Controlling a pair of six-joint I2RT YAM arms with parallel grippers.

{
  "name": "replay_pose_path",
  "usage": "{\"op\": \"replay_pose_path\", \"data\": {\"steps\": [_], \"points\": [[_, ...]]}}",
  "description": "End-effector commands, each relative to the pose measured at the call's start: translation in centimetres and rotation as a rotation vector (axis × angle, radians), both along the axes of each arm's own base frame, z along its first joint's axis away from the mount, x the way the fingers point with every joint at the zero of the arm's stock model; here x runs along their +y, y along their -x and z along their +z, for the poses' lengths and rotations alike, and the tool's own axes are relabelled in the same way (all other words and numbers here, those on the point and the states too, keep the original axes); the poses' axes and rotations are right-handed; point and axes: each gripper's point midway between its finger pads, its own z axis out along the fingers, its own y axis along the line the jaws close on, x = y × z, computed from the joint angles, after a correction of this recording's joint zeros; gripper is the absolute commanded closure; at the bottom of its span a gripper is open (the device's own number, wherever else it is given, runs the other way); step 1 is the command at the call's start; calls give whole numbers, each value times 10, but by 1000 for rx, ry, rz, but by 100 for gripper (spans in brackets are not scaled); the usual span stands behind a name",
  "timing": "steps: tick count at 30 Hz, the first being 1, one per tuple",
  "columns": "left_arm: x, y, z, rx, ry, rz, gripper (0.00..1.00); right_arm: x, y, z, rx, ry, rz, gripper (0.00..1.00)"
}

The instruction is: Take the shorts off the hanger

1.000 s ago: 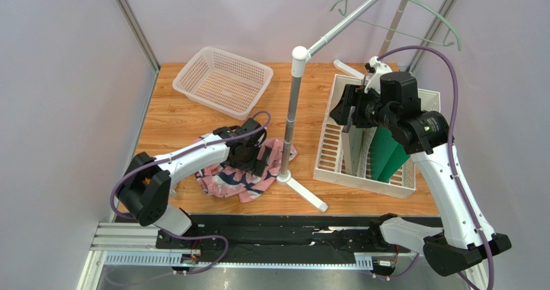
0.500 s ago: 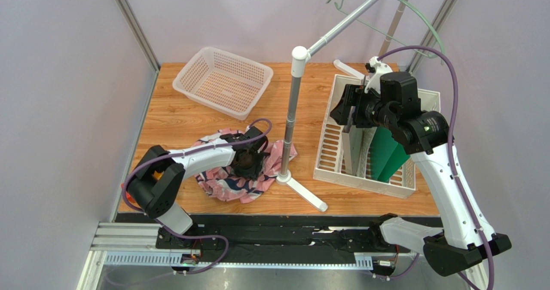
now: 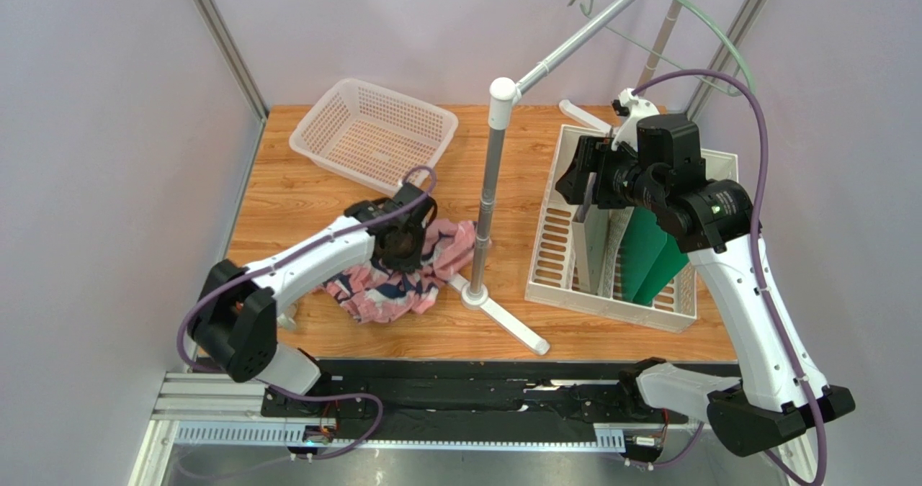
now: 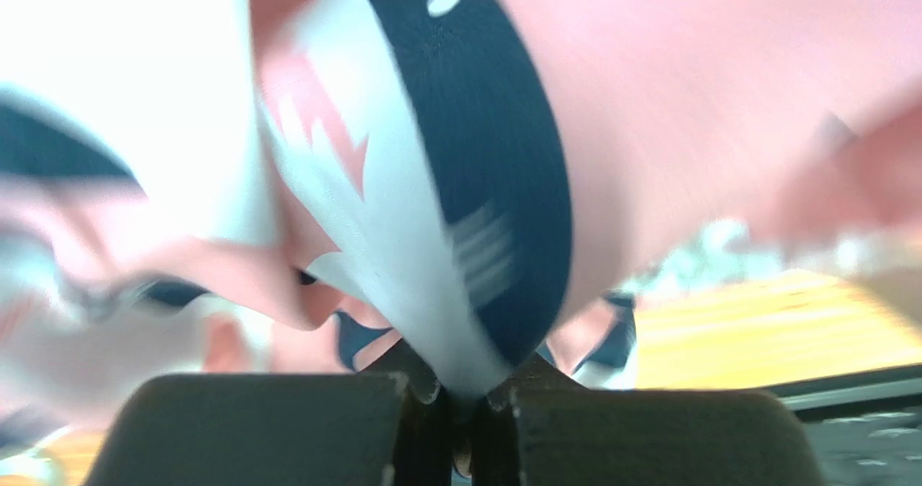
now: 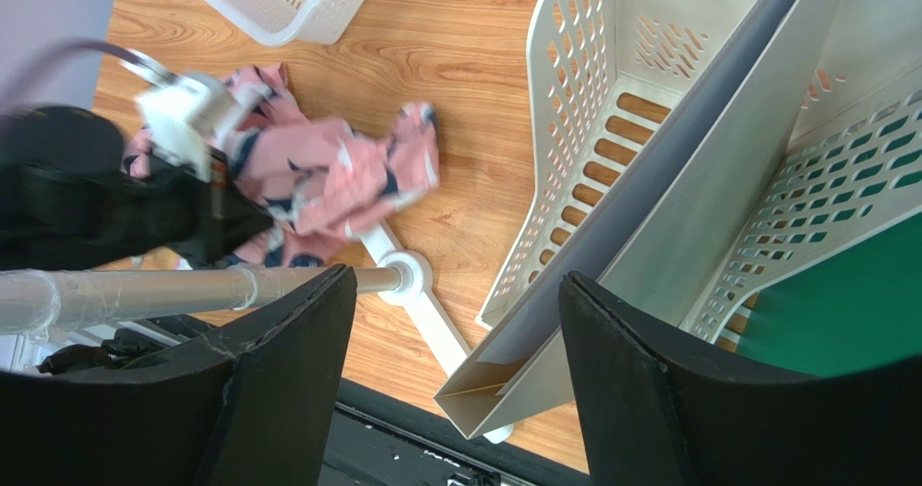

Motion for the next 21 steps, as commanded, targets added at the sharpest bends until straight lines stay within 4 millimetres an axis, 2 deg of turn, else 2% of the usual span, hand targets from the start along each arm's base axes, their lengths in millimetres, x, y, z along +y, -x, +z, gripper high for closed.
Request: {"op": "replay_pose_path", "data": {"steps": [1,3,4,6,7,9,10,12,13,14,15,17,18,19,20,21], "points": [[7,-46,108,-260,86,60,100,0,-8,16,-73,5,5,27],[9,-58,135,-303,121,87,100,0,-8,15,-76,13,5,27],[4,-66,165,-353,161,89,100,-1,-9,16,-79,15,5,27],[2,-78,190,-397,184,94,100,-2,-9,18,-91,16,2,27],[-2,-89,216,-447,215,98,100,-2,-9,20,-99,19,4,27],[-4,-101,241,-500,250,107,100,-4,-9,22,-110,29,-3,27],[-4,-116,267,-559,291,126,100,-6,-9,23,-116,35,-5,27],[-8,-130,294,-610,362,133,100,-9,-7,27,-126,38,-14,26],[-6,-146,320,-663,426,147,100,-10,-5,26,-124,39,-10,26],[-7,-153,333,-687,476,164,100,-9,-3,27,-121,35,-8,26],[-6,-160,357,-735,530,169,100,-10,-1,28,-128,32,-8,26],[-2,-184,380,-798,616,190,100,-11,0,27,-123,33,-8,26],[0,-191,404,-862,664,191,100,-11,0,28,-125,34,-9,26],[-3,-200,407,-859,708,197,100,-11,0,27,-120,35,-11,26],[8,-209,414,-882,730,219,100,-12,0,29,-129,39,-11,26],[10,-215,418,-887,756,230,100,-12,0,32,-134,39,-14,26]]}}
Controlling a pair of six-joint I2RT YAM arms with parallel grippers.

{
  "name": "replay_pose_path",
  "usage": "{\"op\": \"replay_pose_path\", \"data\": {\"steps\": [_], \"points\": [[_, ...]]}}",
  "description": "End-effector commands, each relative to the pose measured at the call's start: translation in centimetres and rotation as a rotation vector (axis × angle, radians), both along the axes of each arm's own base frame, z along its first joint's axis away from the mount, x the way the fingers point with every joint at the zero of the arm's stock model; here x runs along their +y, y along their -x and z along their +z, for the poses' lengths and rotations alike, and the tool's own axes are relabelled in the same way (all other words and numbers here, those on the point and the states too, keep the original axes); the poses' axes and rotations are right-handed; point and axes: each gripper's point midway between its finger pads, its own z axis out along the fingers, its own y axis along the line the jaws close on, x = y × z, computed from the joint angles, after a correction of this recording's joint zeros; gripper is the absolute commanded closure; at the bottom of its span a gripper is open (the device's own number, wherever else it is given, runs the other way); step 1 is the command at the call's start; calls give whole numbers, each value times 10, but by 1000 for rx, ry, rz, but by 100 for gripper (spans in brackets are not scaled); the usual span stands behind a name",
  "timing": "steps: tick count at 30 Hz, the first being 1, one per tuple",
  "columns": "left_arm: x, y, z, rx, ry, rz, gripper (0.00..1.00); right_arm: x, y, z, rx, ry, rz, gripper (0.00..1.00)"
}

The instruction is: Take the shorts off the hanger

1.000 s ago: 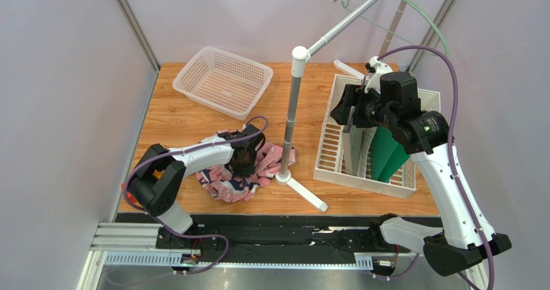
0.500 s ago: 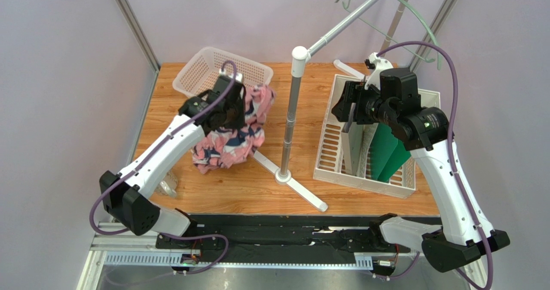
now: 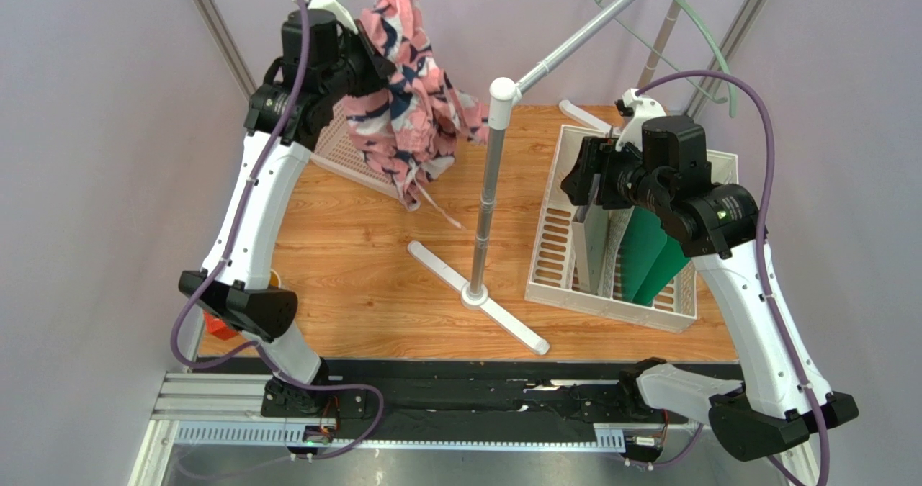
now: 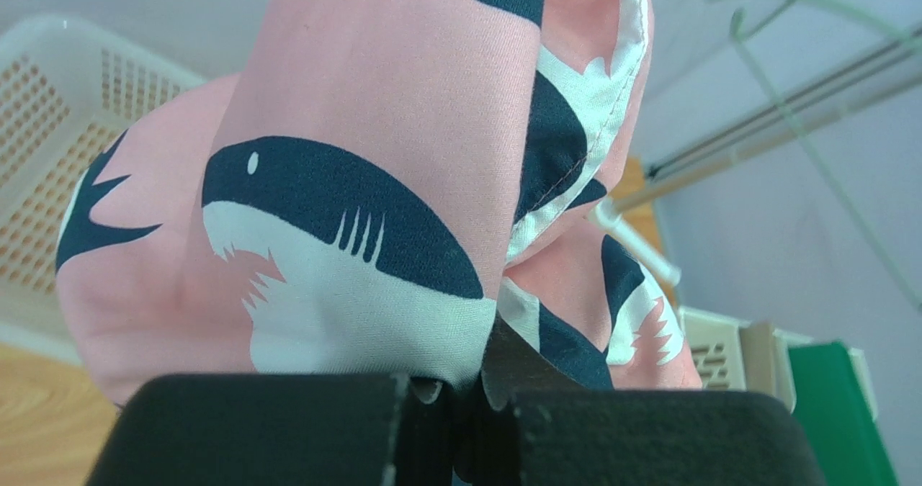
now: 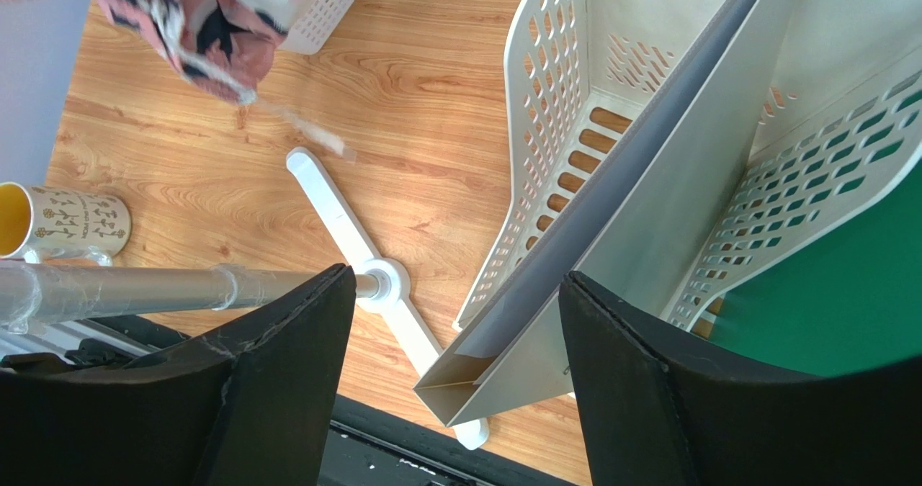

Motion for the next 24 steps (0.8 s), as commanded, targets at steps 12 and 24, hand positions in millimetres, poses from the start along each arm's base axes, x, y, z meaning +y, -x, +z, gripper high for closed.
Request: {"op": "replay_pose_path", "data": {"steps": [12,24], "points": [[61,-122,-18,-52,335,140,100,-35,-11,48,-180,83,-138,23],[81,-173,-229,390,253,290,100,-50,-8,40,-169,98,-180,22]]}}
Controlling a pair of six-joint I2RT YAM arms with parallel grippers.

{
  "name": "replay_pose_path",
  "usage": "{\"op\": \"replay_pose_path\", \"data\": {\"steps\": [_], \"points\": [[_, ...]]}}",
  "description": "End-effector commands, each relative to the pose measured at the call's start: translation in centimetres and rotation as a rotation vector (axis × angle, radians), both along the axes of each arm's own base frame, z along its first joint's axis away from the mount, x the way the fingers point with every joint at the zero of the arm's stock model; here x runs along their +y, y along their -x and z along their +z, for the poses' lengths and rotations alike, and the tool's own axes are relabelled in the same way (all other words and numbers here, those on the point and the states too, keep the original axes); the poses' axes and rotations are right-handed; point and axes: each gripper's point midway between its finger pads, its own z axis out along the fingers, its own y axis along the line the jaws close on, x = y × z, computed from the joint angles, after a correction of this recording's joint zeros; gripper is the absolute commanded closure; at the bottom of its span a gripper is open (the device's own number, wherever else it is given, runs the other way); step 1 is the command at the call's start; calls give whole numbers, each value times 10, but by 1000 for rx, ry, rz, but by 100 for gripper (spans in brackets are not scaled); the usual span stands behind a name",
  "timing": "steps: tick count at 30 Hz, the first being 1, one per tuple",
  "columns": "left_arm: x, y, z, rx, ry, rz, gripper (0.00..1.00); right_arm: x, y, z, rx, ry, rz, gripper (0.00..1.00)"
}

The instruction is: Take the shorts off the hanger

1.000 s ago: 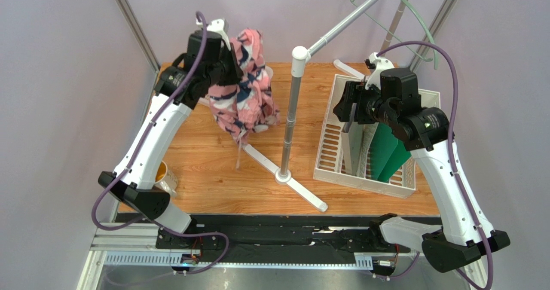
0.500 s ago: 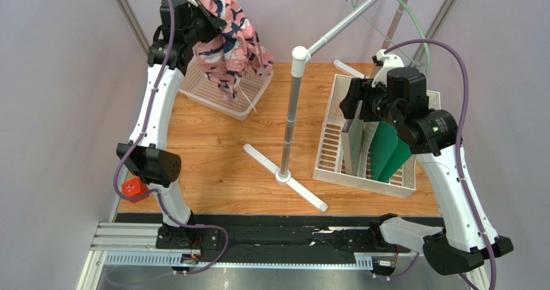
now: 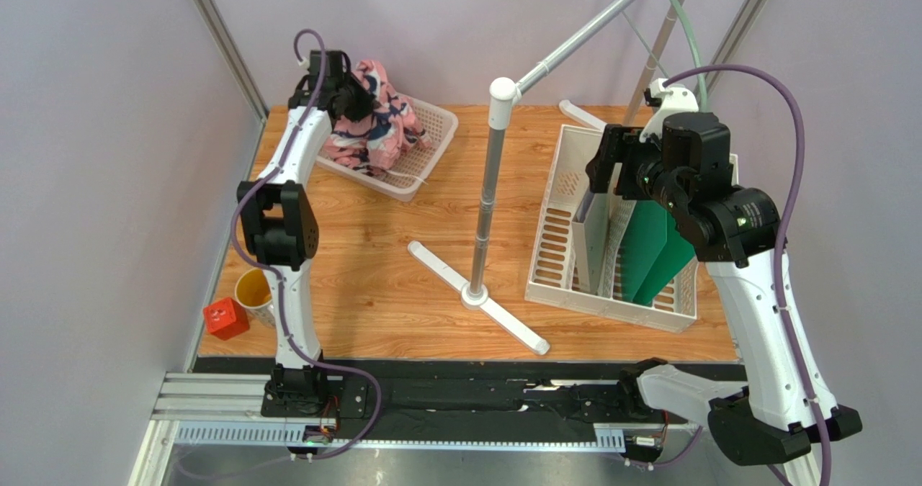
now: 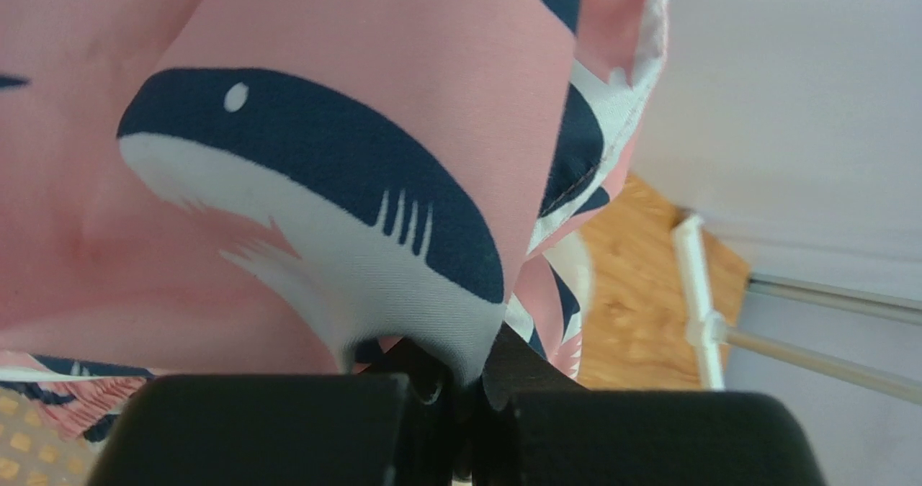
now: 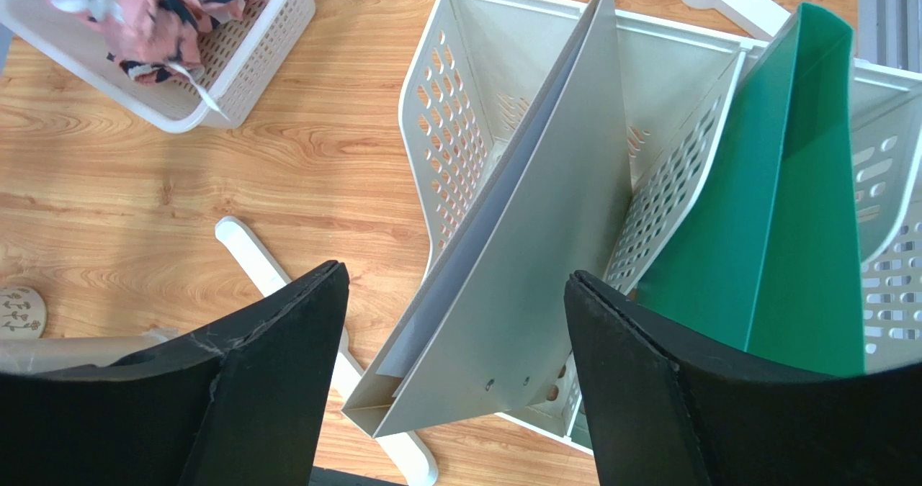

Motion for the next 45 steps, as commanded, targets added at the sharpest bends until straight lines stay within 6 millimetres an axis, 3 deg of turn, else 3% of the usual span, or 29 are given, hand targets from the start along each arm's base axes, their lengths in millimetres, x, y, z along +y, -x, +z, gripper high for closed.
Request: {"op": "replay_pose_path", "data": {"steps": [1,4,8,10,13,14,16,17,19,20,22,25,29,33,34,36,37,39,40,43,45], "points": [[7,3,-31,93,-22,24,100,-11,1,14,-64,14,-25,22],[8,9,-55,153,-19,39,100,-10,-3,13,-55,14,-28,22],[8,20,-104,315,53,57,100,-7,-7,13,-50,3,-14,22],[6,26,-108,347,62,49,100,-5,-7,11,-44,-2,-3,22],[11,29,-97,329,34,57,98,-2,-7,7,-31,-10,8,22],[15,31,-83,302,13,63,83,-1,-6,6,-27,-12,10,22],[17,35,-70,282,-4,57,70,0,-6,5,-20,-13,15,22],[17,38,-56,257,-9,51,59,1,-7,5,-21,-17,19,22],[16,43,-47,245,-9,40,37,4,-7,3,-12,-28,27,22],[14,47,-33,221,-8,23,29,5,-7,2,-8,-32,35,22],[11,57,-21,204,-7,0,23,8,-5,0,-3,-45,47,22],[-1,72,-10,189,-14,-47,22,10,-1,-1,-1,-64,53,22],[-24,100,23,126,-58,-139,21,15,6,-3,5,-86,86,23],[-55,138,36,107,-109,-237,19,22,13,-3,1,-73,116,23],[-59,150,51,66,-128,-261,19,24,14,-2,-1,-72,126,23],[-74,171,51,64,-136,-315,19,30,17,2,-5,-81,150,23],[-77,182,66,25,-136,-339,19,33,17,4,-7,-88,158,23],[-82,199,68,13,-139,-373,19,43,22,9,-11,-115,203,23],[-82,210,85,-42,-142,-401,19,46,23,11,-18,-130,218,23],[-91,234,104,-138,-132,-501,19,62,32,16,-22,-198,299,22],[-104,252,108,-177,-131,-579,20,79,51,21,-23,-272,412,22]]}}
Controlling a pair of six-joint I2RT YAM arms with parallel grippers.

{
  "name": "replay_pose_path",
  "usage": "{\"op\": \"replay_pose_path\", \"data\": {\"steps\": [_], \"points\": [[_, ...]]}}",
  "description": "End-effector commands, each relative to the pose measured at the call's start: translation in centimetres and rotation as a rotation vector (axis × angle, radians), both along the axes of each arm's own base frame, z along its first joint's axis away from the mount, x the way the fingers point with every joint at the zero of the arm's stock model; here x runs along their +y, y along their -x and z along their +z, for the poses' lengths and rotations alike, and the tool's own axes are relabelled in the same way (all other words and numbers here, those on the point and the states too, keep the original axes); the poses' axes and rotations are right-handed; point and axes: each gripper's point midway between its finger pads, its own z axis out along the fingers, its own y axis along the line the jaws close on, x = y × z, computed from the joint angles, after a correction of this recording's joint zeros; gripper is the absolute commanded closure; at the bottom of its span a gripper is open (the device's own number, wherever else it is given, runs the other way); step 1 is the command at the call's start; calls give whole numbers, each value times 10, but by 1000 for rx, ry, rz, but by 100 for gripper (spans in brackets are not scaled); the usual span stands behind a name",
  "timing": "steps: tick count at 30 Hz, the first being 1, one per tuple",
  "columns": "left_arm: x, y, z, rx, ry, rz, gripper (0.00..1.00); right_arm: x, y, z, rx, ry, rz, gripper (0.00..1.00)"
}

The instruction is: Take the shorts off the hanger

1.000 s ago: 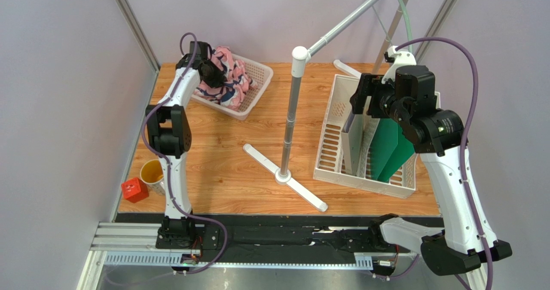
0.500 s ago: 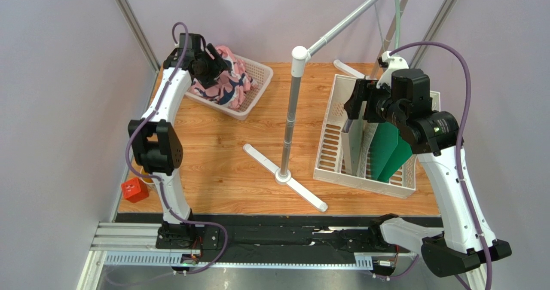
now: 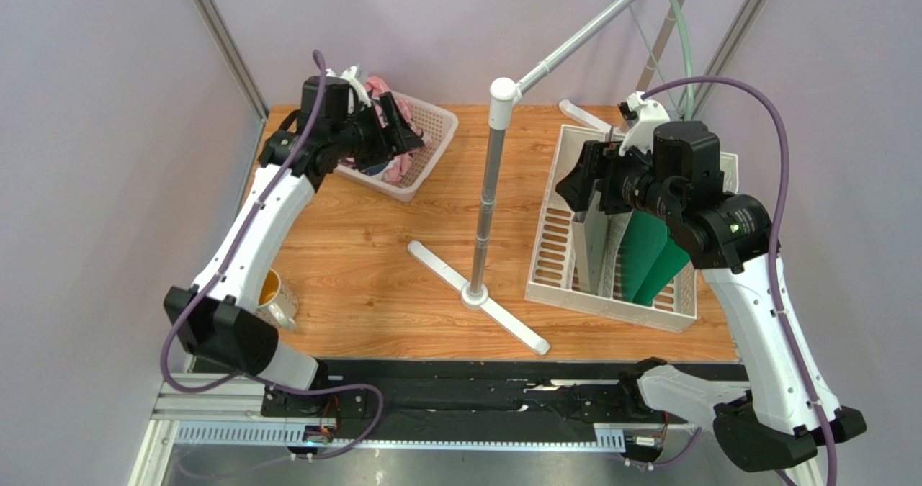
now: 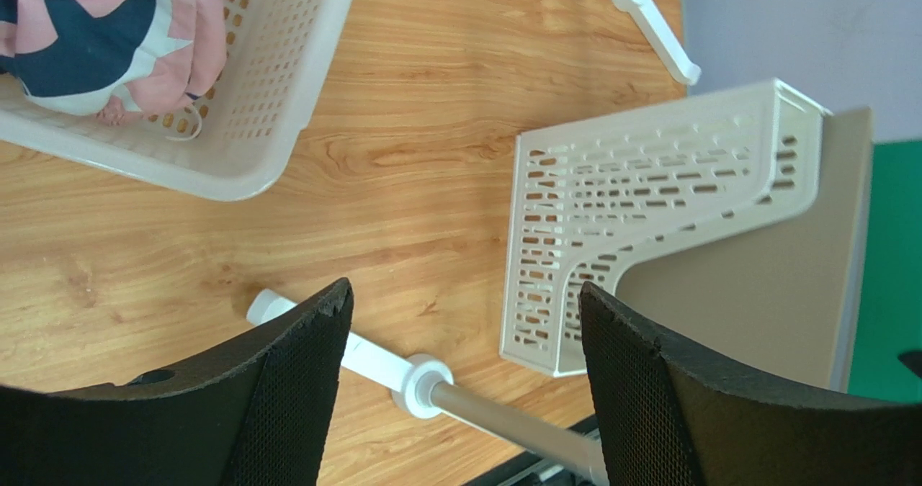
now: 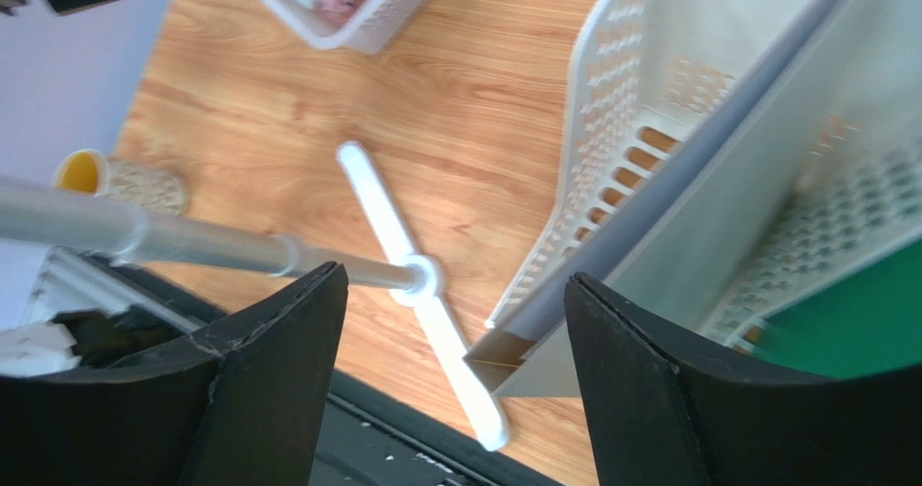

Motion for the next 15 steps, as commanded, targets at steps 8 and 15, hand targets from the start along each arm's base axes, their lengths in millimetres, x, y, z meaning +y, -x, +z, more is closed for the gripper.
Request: {"op": "replay_pose_path", "data": {"steps": [8,15], "points": [[-44,142,44,-255,116,-417,20,85,111,33,74,-450,582,18],[-25,254,20,-296,316,-538,17,100,164,-29,262,-548,629,13]]}}
